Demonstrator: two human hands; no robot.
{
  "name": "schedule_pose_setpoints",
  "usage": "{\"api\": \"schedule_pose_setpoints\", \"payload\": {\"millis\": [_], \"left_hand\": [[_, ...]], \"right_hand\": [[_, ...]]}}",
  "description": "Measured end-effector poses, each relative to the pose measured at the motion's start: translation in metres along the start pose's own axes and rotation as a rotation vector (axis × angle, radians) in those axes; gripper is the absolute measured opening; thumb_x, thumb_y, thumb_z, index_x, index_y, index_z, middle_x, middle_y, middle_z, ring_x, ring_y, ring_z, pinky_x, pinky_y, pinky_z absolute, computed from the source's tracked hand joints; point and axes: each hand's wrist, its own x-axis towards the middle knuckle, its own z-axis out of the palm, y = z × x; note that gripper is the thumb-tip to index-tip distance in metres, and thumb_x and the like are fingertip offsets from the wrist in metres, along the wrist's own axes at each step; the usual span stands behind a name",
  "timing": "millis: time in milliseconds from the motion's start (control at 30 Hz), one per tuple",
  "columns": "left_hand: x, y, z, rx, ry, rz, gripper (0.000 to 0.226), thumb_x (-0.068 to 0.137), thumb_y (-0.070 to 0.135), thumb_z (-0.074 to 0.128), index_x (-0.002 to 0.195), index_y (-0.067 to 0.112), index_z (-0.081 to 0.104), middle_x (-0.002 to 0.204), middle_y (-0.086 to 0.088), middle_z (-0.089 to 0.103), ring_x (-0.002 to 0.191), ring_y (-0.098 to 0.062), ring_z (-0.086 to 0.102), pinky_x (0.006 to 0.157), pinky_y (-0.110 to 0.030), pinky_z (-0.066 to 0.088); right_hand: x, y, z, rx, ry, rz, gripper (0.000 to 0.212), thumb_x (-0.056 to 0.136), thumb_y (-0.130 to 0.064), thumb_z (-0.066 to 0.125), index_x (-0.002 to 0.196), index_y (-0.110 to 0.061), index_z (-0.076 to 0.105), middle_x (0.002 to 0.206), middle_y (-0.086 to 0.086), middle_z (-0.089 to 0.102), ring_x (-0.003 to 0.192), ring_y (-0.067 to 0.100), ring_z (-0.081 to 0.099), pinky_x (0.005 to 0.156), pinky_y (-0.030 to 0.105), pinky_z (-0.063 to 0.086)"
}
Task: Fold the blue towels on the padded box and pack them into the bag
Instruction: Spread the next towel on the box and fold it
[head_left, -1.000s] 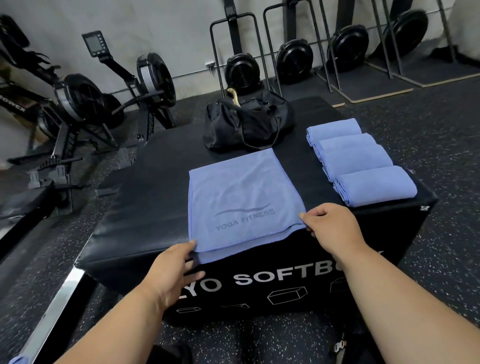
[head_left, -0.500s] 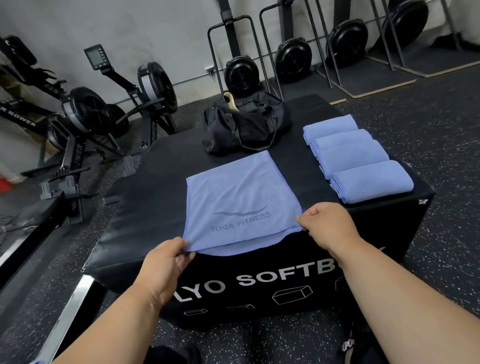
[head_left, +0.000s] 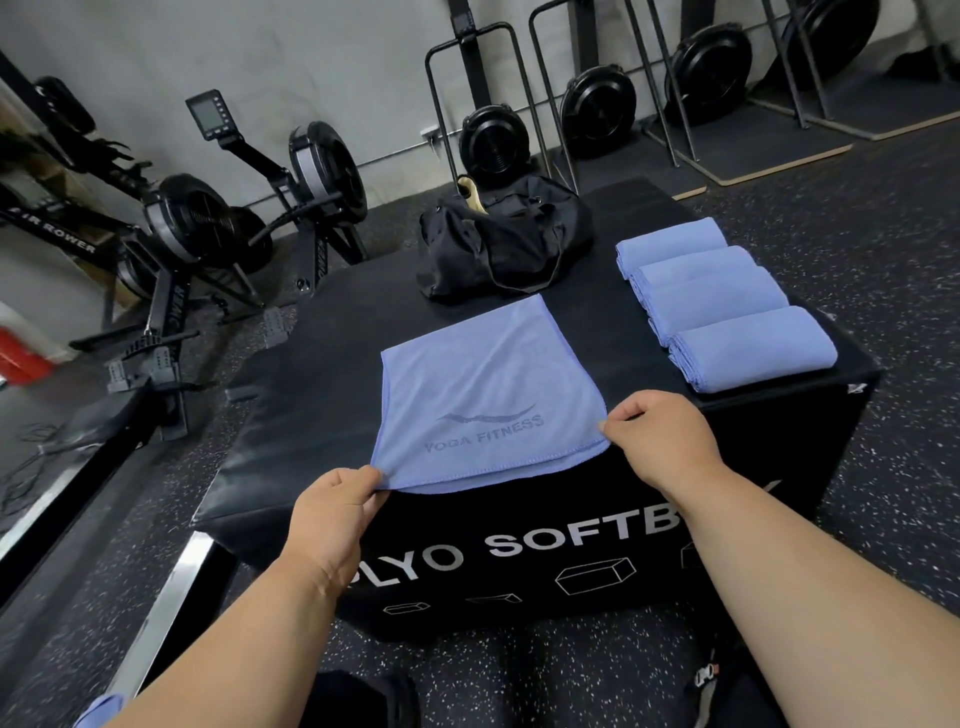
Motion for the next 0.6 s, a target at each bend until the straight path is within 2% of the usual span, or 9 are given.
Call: {"api": "schedule_pose_setpoints", "payload": {"millis": [133,233,300,367,500,600], "left_hand": [[0.0,0.0,-0.001,0.016,0.03,0.006,0.03,0.09,-0.001,0.073,0.072,0.014,0.053,0.063,-0.002,0.062,0.069,-0.018,0.065,0.065,-0.022,0.061],[0.002,0.003,-0.001,0.002,0.042,0.027,0.023,0.088,-0.005,0.071,0.078,0.011,0.058,0.069,-0.004,0.067,0.073,-0.019,0.07,0.067,-0.024,0.062],[0.002,0.005,0.0,-0.018,0.039,0.037,0.017,0.085,-0.011,0.066,0.083,0.006,0.062,0.075,-0.006,0.07,0.073,-0.018,0.073,0.068,-0.024,0.062],[0.0,0.006,0.002,-0.037,0.025,0.038,0.018,0.084,-0.013,0.062,0.082,0.005,0.062,0.076,-0.007,0.066,0.068,-0.015,0.071,0.067,-0.022,0.061],[-0.001,0.0,0.0,-0.022,-0.005,0.017,0.022,0.087,-0.013,0.059,0.075,0.007,0.058,0.072,-0.007,0.064,0.065,-0.016,0.069,0.061,-0.02,0.059],[0.006,-0.006,-0.006,0.002,-0.003,0.008,0.017,0.089,-0.009,0.063,0.082,0.007,0.061,0.085,-0.012,0.066,0.082,-0.02,0.07,0.068,-0.021,0.061]], "right_hand": [[-0.002,-0.001,-0.002,0.073,-0.019,-0.005,0.01,0.082,-0.017,0.071,0.073,-0.021,0.072,0.072,-0.009,0.072,0.067,0.016,0.066,0.062,0.031,0.053],[-0.004,-0.002,-0.004,0.195,-0.067,0.023,0.004,0.078,-0.009,0.069,0.075,-0.011,0.071,0.069,-0.005,0.07,0.06,0.014,0.057,0.056,0.028,0.047],[-0.006,-0.002,-0.006,0.227,-0.09,0.037,0.002,0.077,-0.006,0.068,0.075,-0.006,0.067,0.069,-0.002,0.066,0.057,0.013,0.051,0.049,0.022,0.042],[-0.007,-0.002,-0.007,0.225,-0.11,0.039,0.007,0.077,-0.005,0.067,0.073,-0.009,0.063,0.067,-0.002,0.062,0.055,0.012,0.047,0.046,0.02,0.038],[-0.007,0.0,-0.007,0.217,-0.128,0.039,0.004,0.076,-0.005,0.068,0.076,-0.006,0.064,0.067,-0.002,0.062,0.058,0.013,0.049,0.051,0.023,0.04],[-0.007,0.001,-0.007,0.232,-0.127,0.037,0.005,0.077,-0.006,0.068,0.082,-0.003,0.068,0.072,-0.001,0.067,0.063,0.013,0.055,0.055,0.024,0.045]]}}
